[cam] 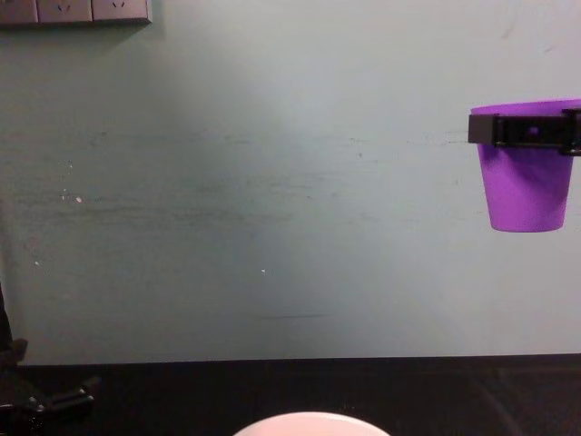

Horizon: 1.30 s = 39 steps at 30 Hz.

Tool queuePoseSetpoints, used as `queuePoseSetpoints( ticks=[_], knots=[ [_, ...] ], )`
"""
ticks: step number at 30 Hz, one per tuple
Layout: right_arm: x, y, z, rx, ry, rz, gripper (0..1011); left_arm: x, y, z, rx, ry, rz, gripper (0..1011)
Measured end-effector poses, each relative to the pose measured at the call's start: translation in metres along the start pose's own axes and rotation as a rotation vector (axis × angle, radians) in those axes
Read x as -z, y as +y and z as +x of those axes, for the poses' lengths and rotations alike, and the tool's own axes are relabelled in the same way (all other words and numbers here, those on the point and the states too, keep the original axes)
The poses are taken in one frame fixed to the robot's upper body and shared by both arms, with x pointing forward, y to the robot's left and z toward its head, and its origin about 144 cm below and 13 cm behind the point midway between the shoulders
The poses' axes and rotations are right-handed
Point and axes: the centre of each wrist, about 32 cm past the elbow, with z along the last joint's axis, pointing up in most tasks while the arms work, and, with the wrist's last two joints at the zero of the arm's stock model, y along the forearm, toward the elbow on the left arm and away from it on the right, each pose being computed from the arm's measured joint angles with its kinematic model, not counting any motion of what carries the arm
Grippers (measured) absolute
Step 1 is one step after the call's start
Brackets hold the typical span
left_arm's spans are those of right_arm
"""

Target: Pick up the cup and pour the mung beans from the cup into the bowl.

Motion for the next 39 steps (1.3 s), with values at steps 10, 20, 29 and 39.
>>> queuePoseSetpoints(
  ticks=[10,20,29,39],
  knots=[
    [0.0,0.0,0.0,0.0,0.0,0.0,741,0.0,0.0,0.0,0.0,0.0,0.0,1003],
    [0.0,0.0,0.0,0.0,0.0,0.0,739,0.0,0.0,0.0,0.0,0.0,0.0,1003],
    [0.0,0.0,0.0,0.0,0.0,0.0,741,0.0,0.0,0.0,0.0,0.0,0.0,1003],
    [0.022,0.004,-0.002,-0.006,0.021,0.006,741,0.0,0.0,0.0,0.0,0.0,0.0,1003]
  ],
)
